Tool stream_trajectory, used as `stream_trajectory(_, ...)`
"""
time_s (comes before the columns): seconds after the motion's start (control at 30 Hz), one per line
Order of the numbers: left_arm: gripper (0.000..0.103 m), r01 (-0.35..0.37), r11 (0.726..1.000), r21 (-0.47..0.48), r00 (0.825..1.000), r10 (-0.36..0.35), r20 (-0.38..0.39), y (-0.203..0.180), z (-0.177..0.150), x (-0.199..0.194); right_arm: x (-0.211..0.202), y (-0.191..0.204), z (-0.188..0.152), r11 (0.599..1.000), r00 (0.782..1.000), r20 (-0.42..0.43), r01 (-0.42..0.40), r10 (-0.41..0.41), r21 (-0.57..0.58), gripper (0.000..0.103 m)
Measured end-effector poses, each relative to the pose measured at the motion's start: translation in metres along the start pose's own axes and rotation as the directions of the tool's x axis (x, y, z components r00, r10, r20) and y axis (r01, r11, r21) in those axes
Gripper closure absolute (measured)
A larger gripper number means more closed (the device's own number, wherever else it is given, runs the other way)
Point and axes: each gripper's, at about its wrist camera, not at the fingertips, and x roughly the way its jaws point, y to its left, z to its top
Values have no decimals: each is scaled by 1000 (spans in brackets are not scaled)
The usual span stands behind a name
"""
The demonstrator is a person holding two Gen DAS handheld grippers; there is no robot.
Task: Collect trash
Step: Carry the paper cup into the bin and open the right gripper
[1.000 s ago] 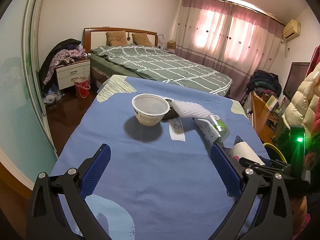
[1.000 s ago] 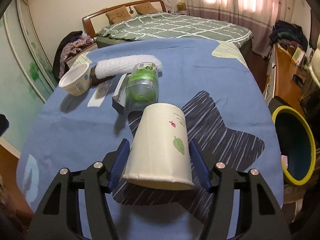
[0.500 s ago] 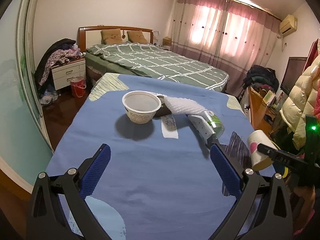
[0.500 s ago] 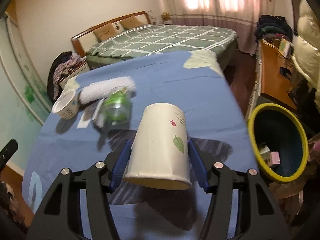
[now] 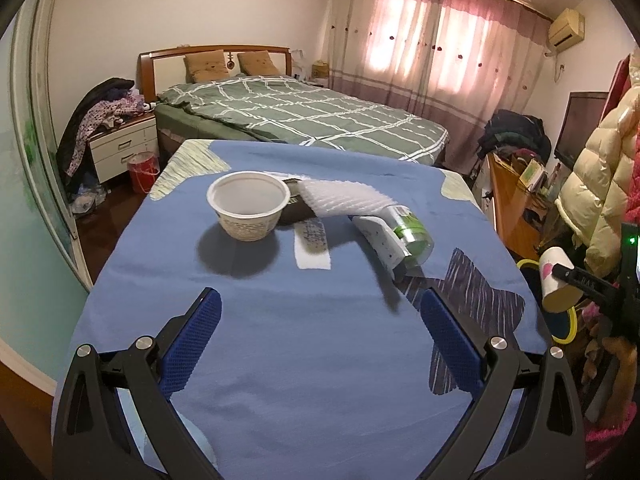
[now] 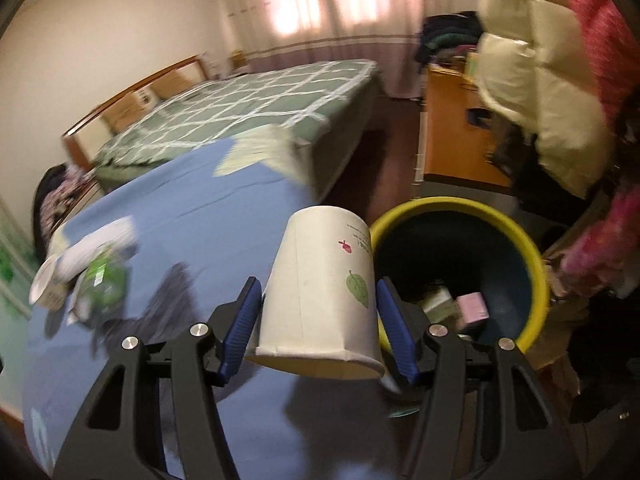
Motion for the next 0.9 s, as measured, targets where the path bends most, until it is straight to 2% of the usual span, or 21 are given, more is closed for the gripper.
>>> stream_trajectory(0.13,5,2,1000,11,1000,-2,-15,-5,1,7,11,-30,6,995,996,9,86,-86,60,45)
stream_trajectory(0.4,5,3,1000,21,999,-2,-37,-11,1,18,29,-60,7,977,985,-12,172,-172,125,43)
stream_trajectory(0.6,5,3,1000,19,999,-2,-49,-10,1,24,36,-61,3,969,977,-25,213,-211,128,39)
stream_trajectory(0.9,5,-5,1000,13,999,6,-54,-7,1,29,34,-51,-2,973,979,-16,205,-204,111,36)
